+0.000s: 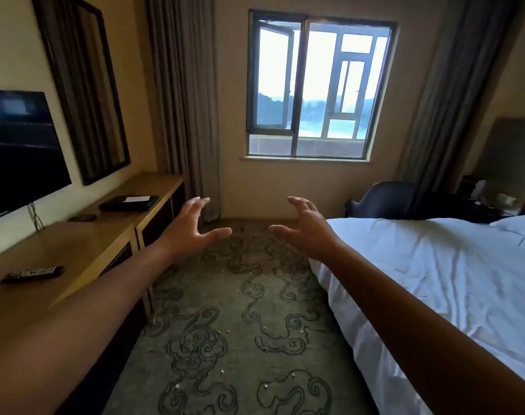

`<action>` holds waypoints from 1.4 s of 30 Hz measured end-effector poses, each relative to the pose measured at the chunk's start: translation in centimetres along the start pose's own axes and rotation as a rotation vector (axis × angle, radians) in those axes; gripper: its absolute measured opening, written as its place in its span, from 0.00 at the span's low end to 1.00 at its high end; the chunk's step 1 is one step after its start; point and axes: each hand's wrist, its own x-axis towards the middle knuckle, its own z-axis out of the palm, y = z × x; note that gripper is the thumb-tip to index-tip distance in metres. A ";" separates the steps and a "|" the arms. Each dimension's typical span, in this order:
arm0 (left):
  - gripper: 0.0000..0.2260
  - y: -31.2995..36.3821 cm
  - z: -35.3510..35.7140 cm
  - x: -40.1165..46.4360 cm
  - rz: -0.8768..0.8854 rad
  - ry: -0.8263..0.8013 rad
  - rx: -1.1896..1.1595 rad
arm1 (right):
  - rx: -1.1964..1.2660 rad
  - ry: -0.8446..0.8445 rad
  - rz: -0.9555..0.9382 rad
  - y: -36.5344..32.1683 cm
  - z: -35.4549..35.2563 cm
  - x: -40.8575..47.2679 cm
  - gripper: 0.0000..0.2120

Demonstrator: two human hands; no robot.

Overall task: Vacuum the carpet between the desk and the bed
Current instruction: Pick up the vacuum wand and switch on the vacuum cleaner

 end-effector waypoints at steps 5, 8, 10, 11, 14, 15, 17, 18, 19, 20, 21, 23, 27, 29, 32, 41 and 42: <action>0.53 -0.7 1.1 -2.6 -0.115 0.080 0.000 | 0.033 -0.088 -0.032 1.7 0.1 0.2 0.43; 0.53 0.0 2.1 -4.6 -0.208 0.167 -0.041 | 0.064 -0.133 -0.107 2.7 0.1 -0.3 0.42; 0.49 0.5 3.1 -6.0 -0.243 0.203 -0.019 | 0.097 -0.160 -0.148 3.2 0.1 -0.5 0.41; 0.47 0.9 3.5 -6.7 -0.252 0.216 -0.005 | 0.117 -0.169 -0.155 3.1 0.2 -0.6 0.40; 0.39 1.6 3.6 -9.9 -0.313 0.285 0.013 | 0.187 -0.234 -0.180 1.8 1.2 -1.5 0.36; 0.37 1.7 3.4 -11.0 -0.349 0.326 -0.009 | 0.204 -0.267 -0.199 1.2 1.7 -2.0 0.34; 0.32 1.7 2.3 -14.7 -0.455 0.426 -0.068 | 0.270 -0.346 -0.268 -0.9 3.4 -3.6 0.30; 0.31 1.6 1.8 -16.5 -0.491 0.449 -0.092 | 0.309 -0.376 -0.293 -1.9 4.2 -4.3 0.28; 0.30 1.5 1.2 -18.4 -0.521 0.460 -0.101 | 0.343 -0.405 -0.313 -3.1 5.1 -5.1 0.26; 0.29 1.1 0.6 -20.6 -0.561 0.470 -0.103 | 0.375 -0.433 -0.339 -4.4 5.9 -5.9 0.25; 0.28 0.7 0.0 -22.9 -0.607 0.491 -0.105 | 0.392 -0.466 -0.362 -5.8 6.8 -6.7 0.23; 0.26 -0.2 -1.5 -27.5 -0.697 0.547 -0.094 | 0.418 -0.544 -0.419 -8.7 8.5 -8.4 0.22; 0.25 -1.9 -5.1 -36.1 -0.831 0.663 -0.057 | 0.432 -0.689 -0.534 -15.5 12.0 -12.5 0.23; 0.28 -2.6 -6.8 -40.1 -0.881 0.701 -0.042 | 0.438 -0.736 -0.594 -19.1 13.8 -14.6 0.22; 0.36 -3.3 -8.4 -46.1 -0.920 0.752 -0.102 | 0.444 -0.780 -0.655 -23.9 16.0 -17.6 0.21; 0.27 -7.2 -10.8 -64.2 -1.213 1.002 -0.138 | 0.418 -1.017 -0.847 -35.7 25.2 -28.6 0.23; 0.23 -7.7 -10.9 -66.1 -1.248 1.033 -0.135 | 0.412 -1.063 -0.871 -37.1 26.5 -30.1 0.24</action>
